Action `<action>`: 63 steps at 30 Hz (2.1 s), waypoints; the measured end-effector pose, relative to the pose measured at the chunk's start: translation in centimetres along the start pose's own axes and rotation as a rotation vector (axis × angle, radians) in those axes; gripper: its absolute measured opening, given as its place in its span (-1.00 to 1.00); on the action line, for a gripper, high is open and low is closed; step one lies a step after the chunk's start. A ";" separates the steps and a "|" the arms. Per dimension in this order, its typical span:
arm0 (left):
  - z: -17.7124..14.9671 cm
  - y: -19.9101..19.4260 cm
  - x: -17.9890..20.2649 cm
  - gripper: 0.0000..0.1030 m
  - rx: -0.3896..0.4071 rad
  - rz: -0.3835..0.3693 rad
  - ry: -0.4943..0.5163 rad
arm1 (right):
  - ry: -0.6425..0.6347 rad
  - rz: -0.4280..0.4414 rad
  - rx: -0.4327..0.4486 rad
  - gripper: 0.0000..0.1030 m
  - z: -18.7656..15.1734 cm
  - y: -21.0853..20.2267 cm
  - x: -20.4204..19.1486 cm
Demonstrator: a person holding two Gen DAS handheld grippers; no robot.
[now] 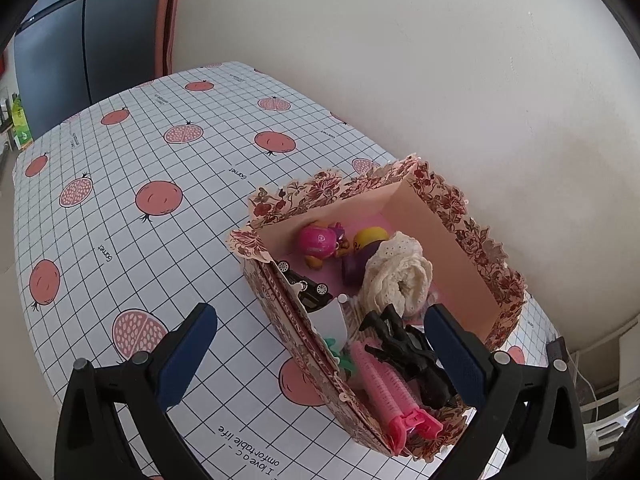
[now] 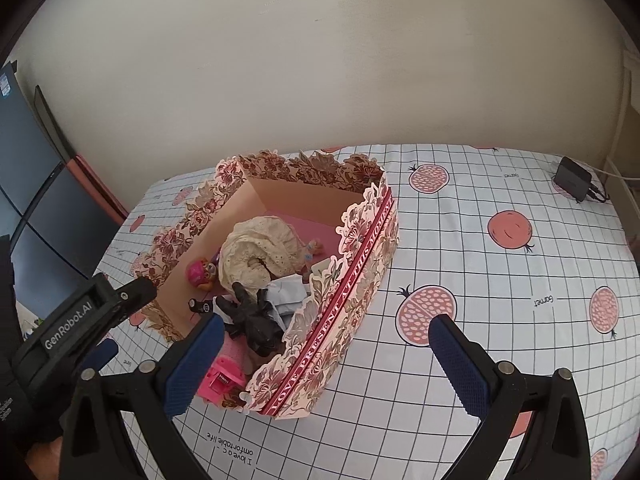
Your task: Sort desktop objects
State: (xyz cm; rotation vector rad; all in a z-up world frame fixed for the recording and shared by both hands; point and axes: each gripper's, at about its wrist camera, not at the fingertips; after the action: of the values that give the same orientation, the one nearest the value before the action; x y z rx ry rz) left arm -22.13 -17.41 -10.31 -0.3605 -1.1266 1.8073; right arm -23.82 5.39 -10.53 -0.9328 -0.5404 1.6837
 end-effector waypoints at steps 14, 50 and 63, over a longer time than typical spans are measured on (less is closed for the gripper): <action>-1.2 -4.0 5.3 1.00 0.027 -0.003 0.169 | 0.081 -0.063 0.021 1.00 0.0 -5.7 4.2; -12.7 -7.3 6.4 1.00 -0.029 0.035 0.335 | 0.011 -0.168 -0.017 1.00 -8.1 -10.9 7.3; -11.6 -9.8 5.0 1.00 0.028 0.020 0.337 | -0.026 -0.128 0.050 1.00 -8.0 -12.4 5.2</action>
State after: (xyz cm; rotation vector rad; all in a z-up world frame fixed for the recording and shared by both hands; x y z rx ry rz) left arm -11.61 -5.71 -7.37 -0.6356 -0.8637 1.6992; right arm -10.68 13.39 -7.57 -0.8241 -0.5614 1.5890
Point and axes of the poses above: each gripper's, at about its wrist camera, not at the fingertips, and y roughly the way its jaws point, x to its right, z to its top, and after that the axes turned 4 degrees about z, right-handed
